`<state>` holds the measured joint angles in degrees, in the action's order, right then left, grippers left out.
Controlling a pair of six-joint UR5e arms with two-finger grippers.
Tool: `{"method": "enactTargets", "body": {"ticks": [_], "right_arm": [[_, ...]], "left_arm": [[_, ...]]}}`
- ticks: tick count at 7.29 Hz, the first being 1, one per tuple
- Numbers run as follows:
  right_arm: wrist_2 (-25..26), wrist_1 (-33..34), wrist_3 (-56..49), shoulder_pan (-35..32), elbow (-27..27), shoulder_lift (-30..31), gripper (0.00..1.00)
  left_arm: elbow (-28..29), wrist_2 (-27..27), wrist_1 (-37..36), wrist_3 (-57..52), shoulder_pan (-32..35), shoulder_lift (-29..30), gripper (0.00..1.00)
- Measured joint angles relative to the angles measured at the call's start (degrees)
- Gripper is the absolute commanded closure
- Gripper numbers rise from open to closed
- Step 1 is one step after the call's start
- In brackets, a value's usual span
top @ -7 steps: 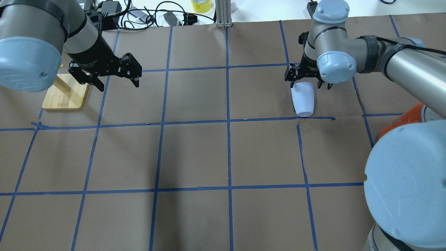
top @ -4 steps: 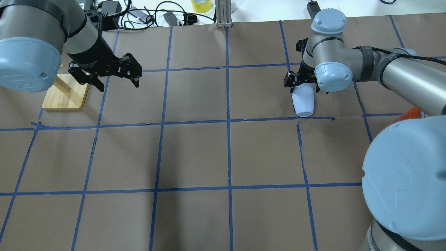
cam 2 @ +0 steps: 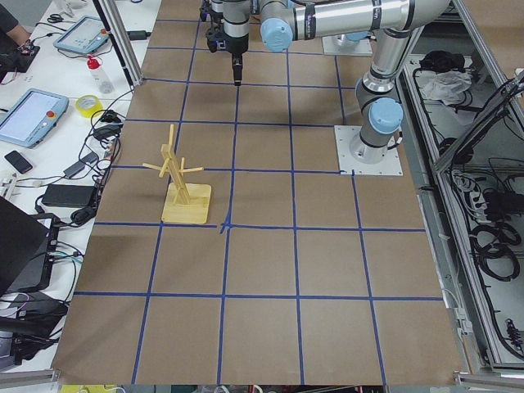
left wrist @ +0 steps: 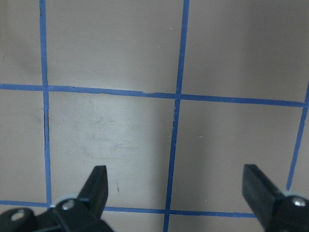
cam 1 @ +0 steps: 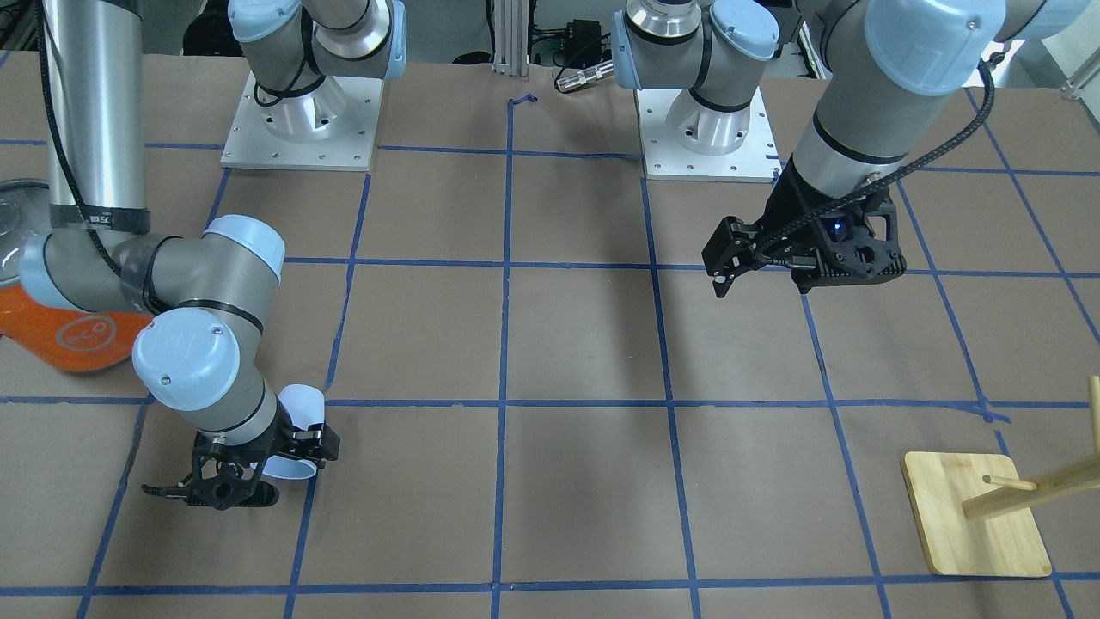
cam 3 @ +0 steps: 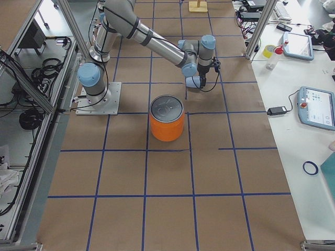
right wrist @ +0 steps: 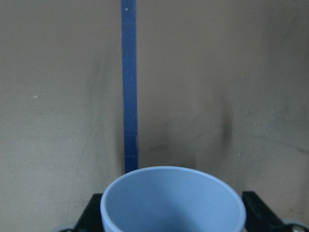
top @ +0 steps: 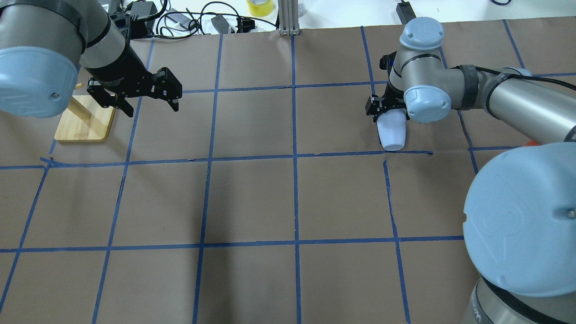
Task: Flip cup
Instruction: 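Lift the cup and carry it toward the left arm with the right gripper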
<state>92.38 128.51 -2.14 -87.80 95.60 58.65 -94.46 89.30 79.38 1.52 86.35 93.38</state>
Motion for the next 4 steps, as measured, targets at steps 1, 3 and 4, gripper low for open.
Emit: {"method": "enactTargets", "body": {"ticks": [1,3,4], "right_arm": [[-0.1,-0.1,0.0,0.0,0.2,0.0,0.42],[-1.2,-0.1,-0.1,0.0,0.5,0.3,0.89],[-1.8,0.1,-0.6,0.0,0.3,0.6,0.89]], "left_arm": [[0.1,0.0,-0.5,0.0,-0.2,0.0,0.0],[0.3,0.2,-1.1,-0.1,-0.4,0.0,0.0],[0.4,0.5,-1.1,-0.1,-0.4,0.0,0.0]]}}
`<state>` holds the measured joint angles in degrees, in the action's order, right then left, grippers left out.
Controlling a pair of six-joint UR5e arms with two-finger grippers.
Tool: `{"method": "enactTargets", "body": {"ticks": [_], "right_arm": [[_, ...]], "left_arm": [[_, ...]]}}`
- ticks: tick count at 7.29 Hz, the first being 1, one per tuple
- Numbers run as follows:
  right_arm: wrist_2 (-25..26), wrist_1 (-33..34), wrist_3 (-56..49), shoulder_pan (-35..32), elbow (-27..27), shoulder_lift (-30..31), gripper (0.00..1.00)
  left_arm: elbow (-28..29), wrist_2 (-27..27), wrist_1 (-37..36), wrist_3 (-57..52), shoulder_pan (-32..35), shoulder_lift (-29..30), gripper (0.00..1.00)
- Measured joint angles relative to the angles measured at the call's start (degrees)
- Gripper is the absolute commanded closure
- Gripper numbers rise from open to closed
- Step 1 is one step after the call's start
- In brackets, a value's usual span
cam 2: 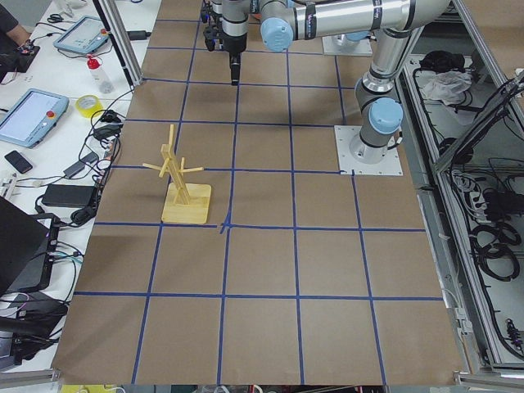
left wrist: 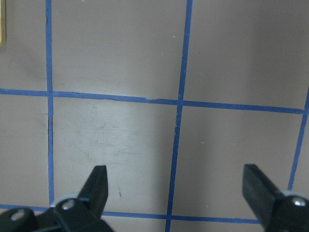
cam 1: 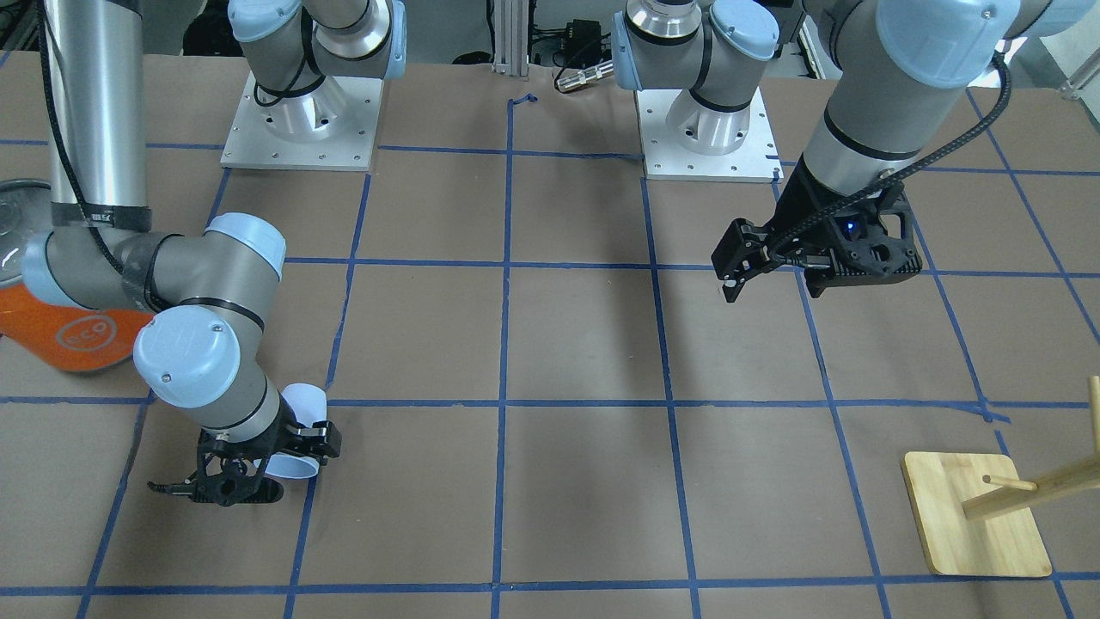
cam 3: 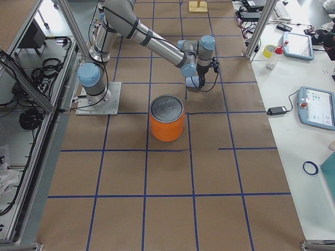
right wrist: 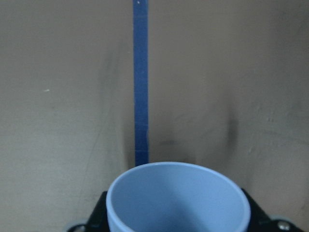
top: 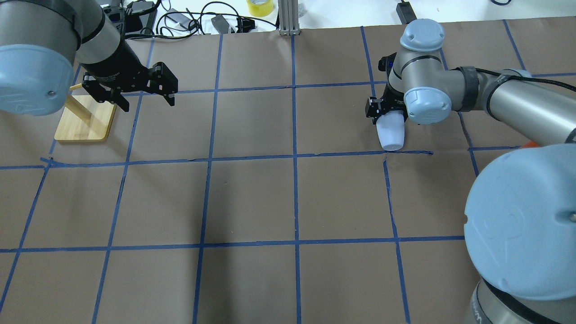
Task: Flip cup
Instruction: 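Lift the cup and carry it toward the left arm with the right gripper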
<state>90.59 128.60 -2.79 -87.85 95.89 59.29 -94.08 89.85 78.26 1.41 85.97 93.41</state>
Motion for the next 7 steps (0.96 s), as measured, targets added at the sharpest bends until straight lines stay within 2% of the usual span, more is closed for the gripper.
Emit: {"method": "enactTargets", "body": {"ticks": [3,7], "right_arm": [[-1.2,-0.1,-4.1,-2.6,-0.8,4.1,1.0],[-1.0,2.4,-5.3,-15.7,-1.9,3.7,1.0]], "left_arm": [[0.1,0.3,-1.1,-0.2,-0.2,0.0,0.0],[0.1,0.2,-1.6,-0.7,-2.0,-0.2,0.0]]}}
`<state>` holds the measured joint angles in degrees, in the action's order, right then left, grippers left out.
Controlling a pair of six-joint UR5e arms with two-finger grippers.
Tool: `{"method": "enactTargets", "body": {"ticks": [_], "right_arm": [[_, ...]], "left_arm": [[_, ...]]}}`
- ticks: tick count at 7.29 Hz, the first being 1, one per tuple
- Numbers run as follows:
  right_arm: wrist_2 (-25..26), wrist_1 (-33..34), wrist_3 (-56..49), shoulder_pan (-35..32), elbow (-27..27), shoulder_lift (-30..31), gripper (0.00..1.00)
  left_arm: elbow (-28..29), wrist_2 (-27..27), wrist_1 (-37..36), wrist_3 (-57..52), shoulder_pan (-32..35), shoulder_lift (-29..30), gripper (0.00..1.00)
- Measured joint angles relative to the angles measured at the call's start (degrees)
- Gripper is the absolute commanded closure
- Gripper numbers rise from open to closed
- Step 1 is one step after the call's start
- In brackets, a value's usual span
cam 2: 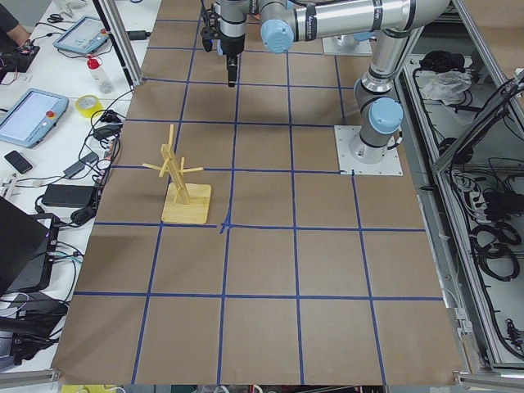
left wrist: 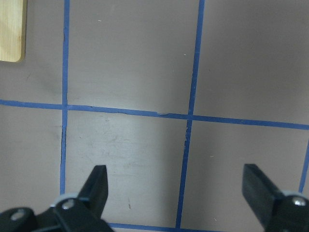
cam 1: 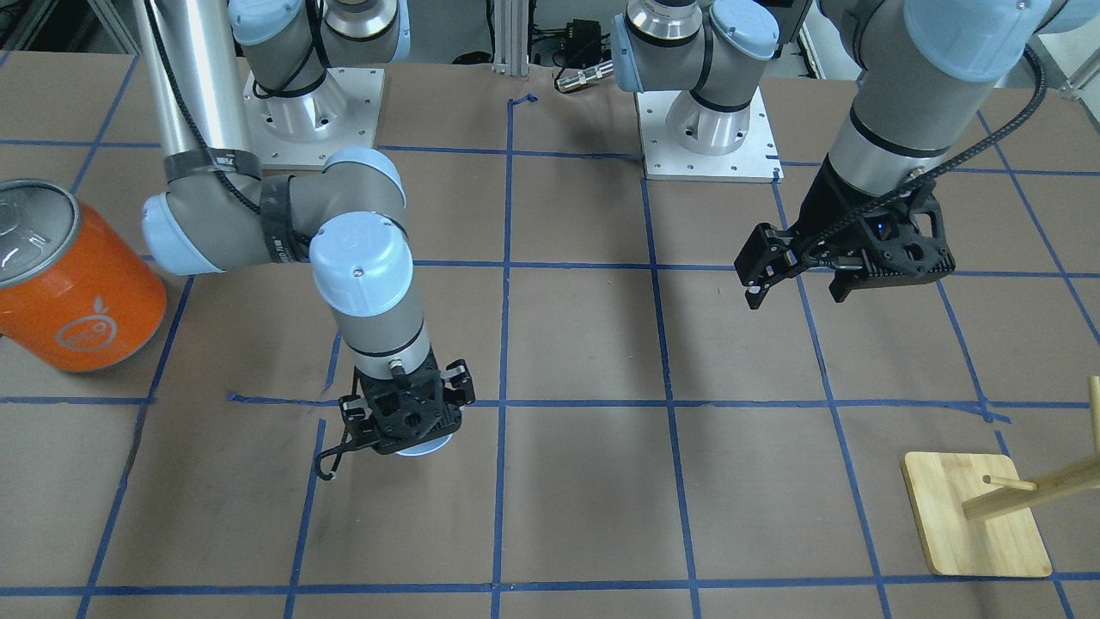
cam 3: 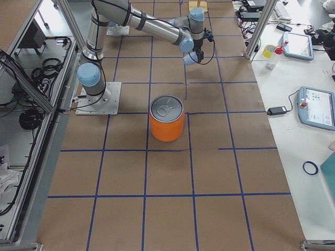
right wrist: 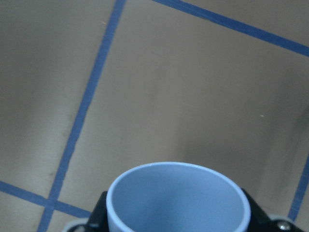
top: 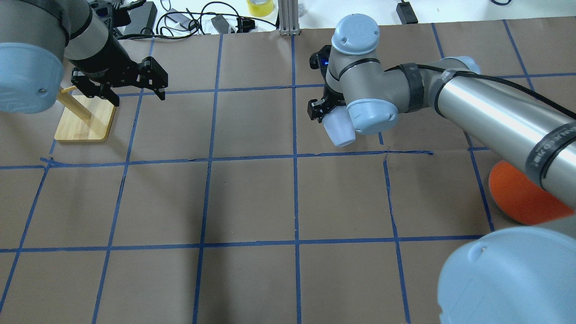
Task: Flip cup
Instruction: 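Lift the cup and carry it toward the left arm with the right gripper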
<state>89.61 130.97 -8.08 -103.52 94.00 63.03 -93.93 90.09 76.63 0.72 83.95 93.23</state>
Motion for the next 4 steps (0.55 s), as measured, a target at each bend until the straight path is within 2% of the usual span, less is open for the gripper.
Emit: {"method": "enactTargets", "body": {"ticks": [2,4], "right_arm": [[-0.3,1.4,-2.6,-2.9,-1.0,-0.7,1.0],[-1.6,1.5,-14.6,-5.1,-2.1,-1.3,1.0]], "left_arm": [[0.0,0.0,-0.1,0.0,-0.4,-0.1,0.0],[-0.1,0.0,-0.1,0.0,-0.4,0.0,0.0]]}}
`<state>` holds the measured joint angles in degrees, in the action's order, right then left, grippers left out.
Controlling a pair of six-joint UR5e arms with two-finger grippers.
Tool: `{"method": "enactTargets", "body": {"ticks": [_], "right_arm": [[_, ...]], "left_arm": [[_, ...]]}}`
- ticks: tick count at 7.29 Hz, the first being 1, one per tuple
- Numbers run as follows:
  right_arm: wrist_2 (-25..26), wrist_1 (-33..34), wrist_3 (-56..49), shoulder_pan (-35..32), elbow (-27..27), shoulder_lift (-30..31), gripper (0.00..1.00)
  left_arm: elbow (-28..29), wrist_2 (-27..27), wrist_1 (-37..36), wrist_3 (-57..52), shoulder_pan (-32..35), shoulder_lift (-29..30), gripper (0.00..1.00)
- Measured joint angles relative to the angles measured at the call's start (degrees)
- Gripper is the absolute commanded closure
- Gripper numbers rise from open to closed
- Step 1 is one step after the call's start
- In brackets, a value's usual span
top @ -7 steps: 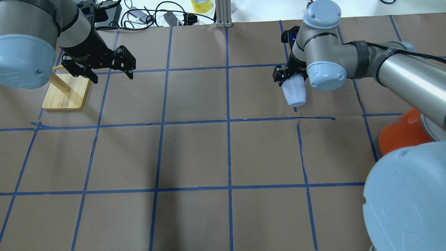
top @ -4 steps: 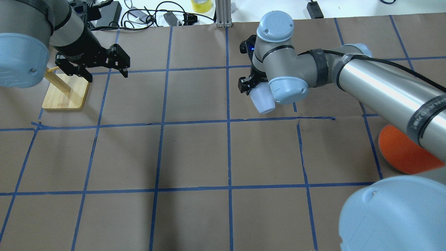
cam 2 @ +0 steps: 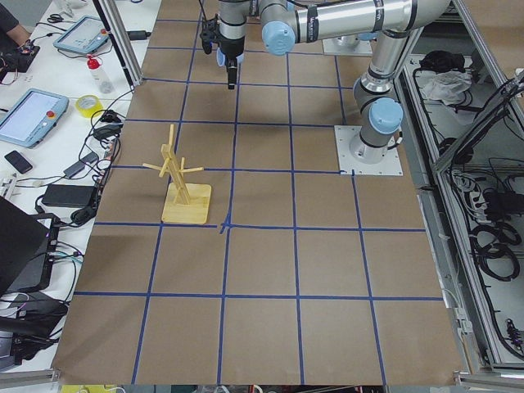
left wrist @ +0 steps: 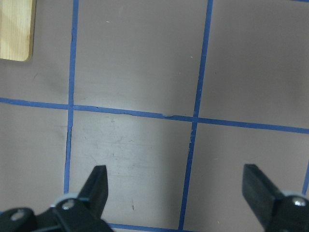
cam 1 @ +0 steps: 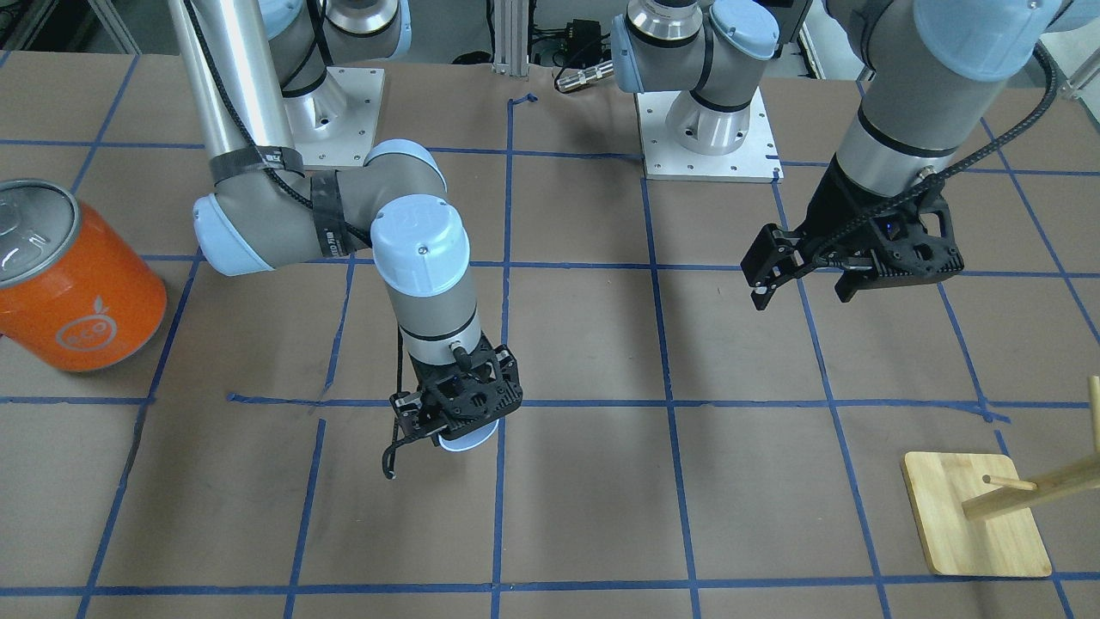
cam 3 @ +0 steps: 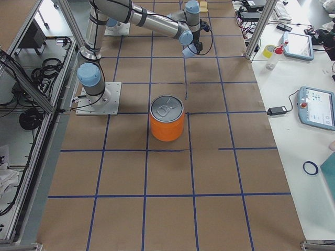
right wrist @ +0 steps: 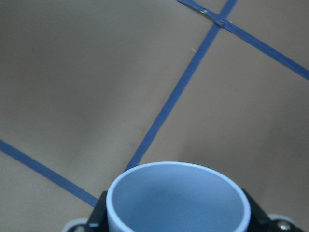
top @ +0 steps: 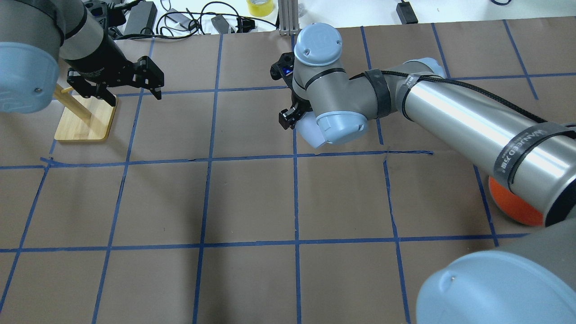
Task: Flip cup
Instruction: 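Lift the cup and carry it toward the left arm with the right gripper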
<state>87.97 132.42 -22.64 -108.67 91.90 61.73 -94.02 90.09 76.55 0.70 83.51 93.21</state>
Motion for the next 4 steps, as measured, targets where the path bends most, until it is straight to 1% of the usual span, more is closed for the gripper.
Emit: {"method": "enactTargets", "body": {"ticks": [1,3,4], "right_arm": [[-0.5,0.2,-6.5,-1.2,-0.4,-0.5,1.0],[-1.7,0.5,-26.3,-2.9,-0.6,-2.0,1.0],[-2.8,0.6,-33.8,-3.1,-0.6,-3.3,0.96]], "left_arm": [[0.0,0.0,0.0,0.0,0.0,0.0,0.0],[-0.1,0.0,0.0,0.0,0.0,0.0,0.0],[-0.1,0.0,0.0,0.0,0.0,0.0,0.0]]}}
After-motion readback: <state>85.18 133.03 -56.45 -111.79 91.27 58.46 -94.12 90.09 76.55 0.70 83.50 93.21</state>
